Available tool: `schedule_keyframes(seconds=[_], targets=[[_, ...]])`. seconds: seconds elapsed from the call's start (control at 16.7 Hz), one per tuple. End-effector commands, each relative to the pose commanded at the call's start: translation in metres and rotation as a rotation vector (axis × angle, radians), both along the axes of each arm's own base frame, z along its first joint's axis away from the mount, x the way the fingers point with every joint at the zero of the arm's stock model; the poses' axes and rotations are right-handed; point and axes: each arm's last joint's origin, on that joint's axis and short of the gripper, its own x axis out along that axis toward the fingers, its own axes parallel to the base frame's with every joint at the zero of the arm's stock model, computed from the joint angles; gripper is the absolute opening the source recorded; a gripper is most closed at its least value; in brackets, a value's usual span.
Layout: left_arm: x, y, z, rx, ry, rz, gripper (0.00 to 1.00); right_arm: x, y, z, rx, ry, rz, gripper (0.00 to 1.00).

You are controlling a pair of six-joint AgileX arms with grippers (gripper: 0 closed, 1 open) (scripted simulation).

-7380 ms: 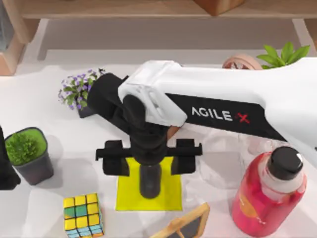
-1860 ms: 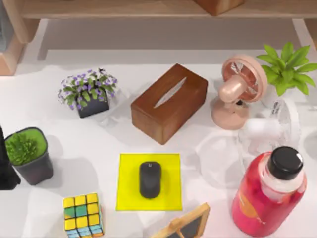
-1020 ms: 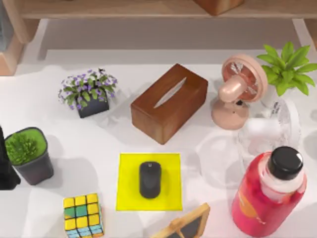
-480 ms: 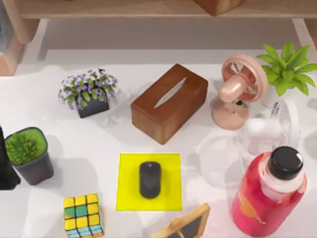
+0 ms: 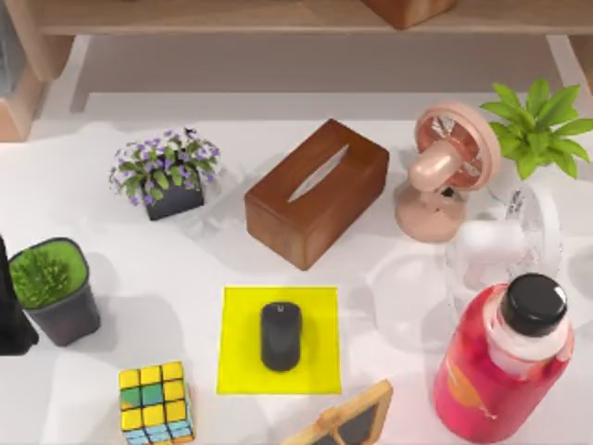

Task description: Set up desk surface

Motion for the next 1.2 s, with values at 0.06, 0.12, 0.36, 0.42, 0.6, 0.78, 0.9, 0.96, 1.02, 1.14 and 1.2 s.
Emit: schedule_keyframes(seconds=[0.06, 0.12, 0.36, 0.42, 0.6, 0.78, 0.9, 0.96, 1.02, 1.14, 1.2], targets=[[0.0, 0.0, 0.0, 0.0, 0.0, 0.0, 1.0, 0.0, 0.0, 0.0, 0.0, 0.0, 0.0, 0.0], [0.0, 0.0, 0.0, 0.0, 0.0, 0.0, 1.0, 0.0, 0.0, 0.0, 0.0, 0.0, 0.0, 0.08], [0.0, 0.0, 0.0, 0.0, 0.0, 0.0, 1.0, 0.0, 0.0, 0.0, 0.0, 0.0, 0.0, 0.38], [0.0, 0.0, 0.0, 0.0, 0.0, 0.0, 1.0, 0.0, 0.0, 0.0, 0.0, 0.0, 0.0, 0.45], [0.0, 0.0, 0.0, 0.0, 0.0, 0.0, 1.0, 0.0, 0.0, 0.0, 0.0, 0.0, 0.0, 0.68], [0.0, 0.0, 0.0, 0.0, 0.0, 0.0, 1.0, 0.0, 0.0, 0.0, 0.0, 0.0, 0.0, 0.9], [0.0, 0.0, 0.0, 0.0, 0.0, 0.0, 1.0, 0.0, 0.0, 0.0, 0.0, 0.0, 0.0, 1.0], [0.0, 0.0, 0.0, 0.0, 0.0, 0.0, 1.0, 0.0, 0.0, 0.0, 0.0, 0.0, 0.0, 1.0], [0.0, 0.0, 0.0, 0.0, 0.0, 0.0, 1.0, 0.0, 0.0, 0.0, 0.0, 0.0, 0.0, 1.0], [0.0, 0.0, 0.0, 0.0, 0.0, 0.0, 1.0, 0.0, 0.0, 0.0, 0.0, 0.0, 0.0, 1.0], [0.0, 0.0, 0.0, 0.0, 0.0, 0.0, 1.0, 0.0, 0.0, 0.0, 0.0, 0.0, 0.0, 1.0]])
